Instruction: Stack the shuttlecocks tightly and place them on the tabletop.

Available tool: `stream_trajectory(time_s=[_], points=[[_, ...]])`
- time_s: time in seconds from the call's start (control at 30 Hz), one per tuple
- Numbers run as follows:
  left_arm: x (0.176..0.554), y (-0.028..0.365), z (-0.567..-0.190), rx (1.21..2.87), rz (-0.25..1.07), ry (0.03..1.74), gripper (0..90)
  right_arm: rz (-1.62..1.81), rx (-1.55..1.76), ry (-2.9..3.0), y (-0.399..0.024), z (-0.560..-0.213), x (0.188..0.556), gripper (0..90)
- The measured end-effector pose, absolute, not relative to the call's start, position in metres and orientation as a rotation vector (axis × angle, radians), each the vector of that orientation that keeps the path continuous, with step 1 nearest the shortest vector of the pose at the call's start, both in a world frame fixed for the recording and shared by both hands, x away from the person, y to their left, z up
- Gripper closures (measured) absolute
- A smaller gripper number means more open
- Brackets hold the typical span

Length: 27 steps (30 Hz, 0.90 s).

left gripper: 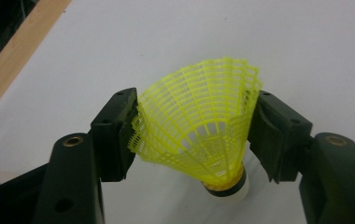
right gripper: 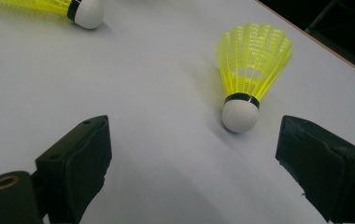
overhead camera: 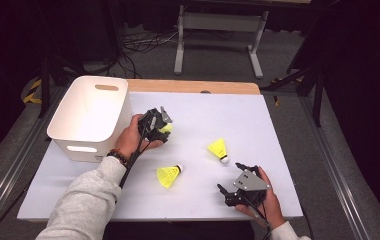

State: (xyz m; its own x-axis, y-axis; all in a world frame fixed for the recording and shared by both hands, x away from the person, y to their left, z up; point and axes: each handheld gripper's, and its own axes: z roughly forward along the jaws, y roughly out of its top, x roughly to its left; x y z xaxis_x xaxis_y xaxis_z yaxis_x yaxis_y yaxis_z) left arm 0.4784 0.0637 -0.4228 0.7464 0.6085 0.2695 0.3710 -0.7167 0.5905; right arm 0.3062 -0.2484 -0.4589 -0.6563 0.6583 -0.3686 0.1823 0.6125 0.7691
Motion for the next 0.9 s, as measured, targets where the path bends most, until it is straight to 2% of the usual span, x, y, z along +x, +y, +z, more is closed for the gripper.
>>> stream_trajectory(time_s=[0.13, 0.33, 0.6, 0.8, 0.9], points=[[0.479, 0.063, -0.426, 2.414, 0.523, 0.741, 28.2, 0.956, 0.665, 2.186, -0.249, -0.459, 0.307, 11.1], [0.478, 0.066, -0.425, 2.385, 0.368, 0.713, 27.5, 0.971, 0.664, 2.195, -0.249, -0.459, 0.307, 11.1], [0.479, 0.056, -0.437, 2.438, 0.272, 0.704, 27.2, 0.965, 0.671, 2.197, -0.249, -0.459, 0.308, 11.2], [0.481, 0.041, -0.449, 2.541, 0.223, 0.655, 34.4, 0.963, 0.669, 2.203, -0.249, -0.459, 0.308, 11.2], [0.48, 0.042, -0.448, 2.542, 0.243, 0.64, 48.1, 0.961, 0.672, 2.2, -0.25, -0.459, 0.308, 11.3]])
